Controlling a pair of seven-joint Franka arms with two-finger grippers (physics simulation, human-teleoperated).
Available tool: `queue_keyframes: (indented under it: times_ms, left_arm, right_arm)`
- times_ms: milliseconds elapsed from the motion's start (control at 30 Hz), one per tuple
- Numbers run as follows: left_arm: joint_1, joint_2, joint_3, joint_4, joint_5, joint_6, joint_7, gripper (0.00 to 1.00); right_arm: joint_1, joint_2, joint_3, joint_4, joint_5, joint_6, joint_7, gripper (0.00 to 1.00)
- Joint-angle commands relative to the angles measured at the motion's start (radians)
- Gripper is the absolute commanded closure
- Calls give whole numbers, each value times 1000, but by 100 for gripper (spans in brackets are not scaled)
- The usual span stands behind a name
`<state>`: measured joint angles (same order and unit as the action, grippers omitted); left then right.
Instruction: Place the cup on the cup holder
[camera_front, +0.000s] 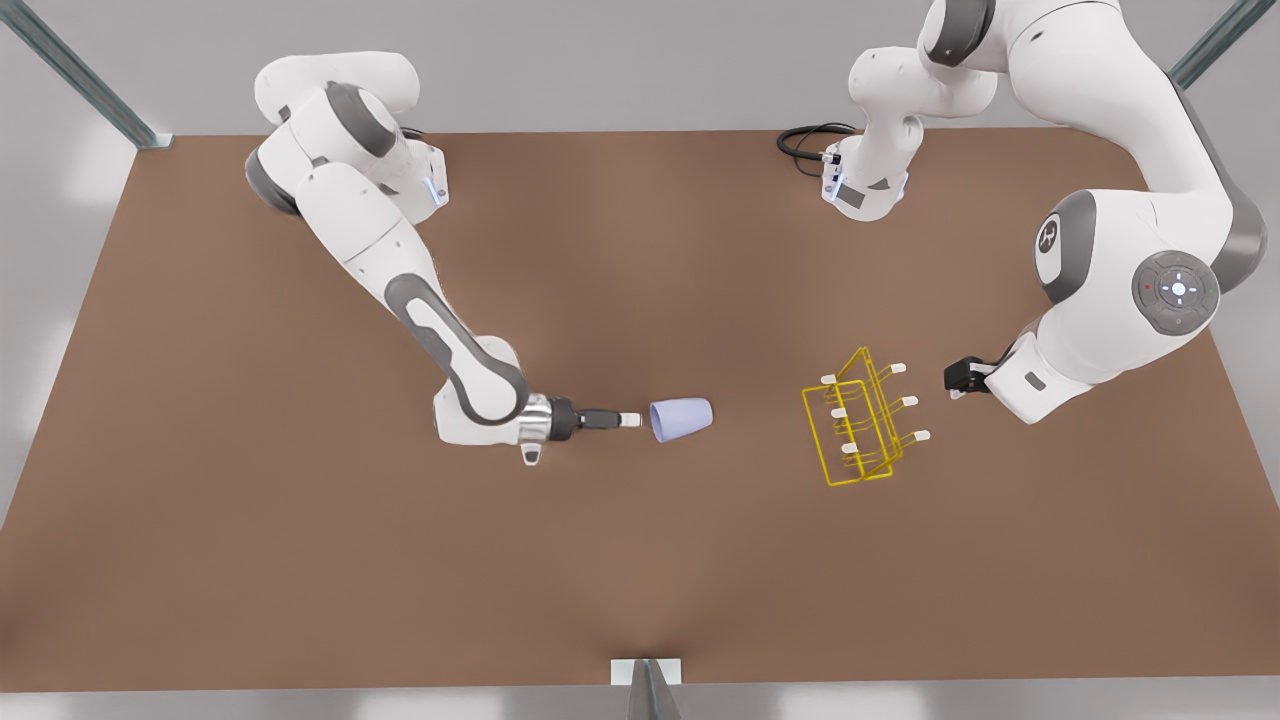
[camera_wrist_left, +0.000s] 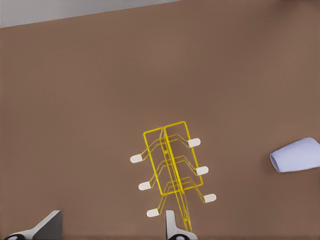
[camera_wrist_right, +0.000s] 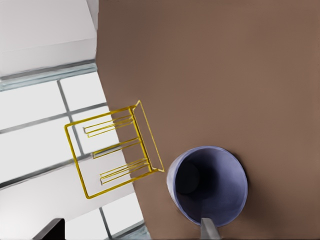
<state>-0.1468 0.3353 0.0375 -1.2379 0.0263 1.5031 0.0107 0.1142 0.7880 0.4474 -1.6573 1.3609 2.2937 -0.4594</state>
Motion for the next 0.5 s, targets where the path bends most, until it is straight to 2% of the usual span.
queue_keyframes:
  times_ms: [0, 33, 67, 100, 133, 167, 233, 267, 300, 333, 367, 433, 467]
  left_arm:
    - [-14, -12, -10, 1, -5, -6, -182, 0]
    - [-82, -21, -11, 1, -16, -9, -382, 0]
    - [-141, -25, -21, 5, -17, -7, -576, 0]
    - [-175, -25, -77, 8, -16, -7, -699, 0]
    - [-180, -9, -165, 9, -11, -1, -692, 0]
    - [-180, 28, -269, 15, -8, 3, -602, 0]
    - [-185, 96, -363, 15, -5, 17, -92, 0]
    - [-229, 143, -364, 15, -5, 92, -37, 0]
    - [-254, 201, -366, 6, 105, 184, 110, 0]
    - [-254, 241, -366, 1, 126, 259, 264, 0]
    - [-257, 275, -366, -3, 133, 310, 304, 0]
    - [-255, 286, -364, -106, 136, 489, 383, 0]
    - [-255, 286, -358, -167, 142, 589, 411, 0]
  right_arm:
    - [-41, -96, -61, -38, -149, -126, -102, 0]
    - [-31, -156, -219, -22, -307, -339, -91, 0]
    - [-36, -217, -328, 2, -465, -493, -75, 0]
    - [-70, -299, -414, 37, -719, -669, -8, 0]
    - [-156, -374, -417, 65, -969, -746, 47, 0]
    - [-173, -473, -409, 67, -1296, -752, 179, 0]
    - [-163, -567, -446, 97, -1358, -744, 268, 0]
    - [-154, -556, -444, 186, -1448, -763, 363, 0]
    - [-156, -556, -443, 211, -1456, -784, 484, 0]
    - [-156, -552, -441, 217, -1445, -780, 462, 0]
    - [-150, -552, -434, 255, -1441, -772, 466, 0]
    - [-150, -523, -432, 309, -1439, -731, 475, 0]
    - [-156, -497, -432, 389, -1438, -741, 472, 0]
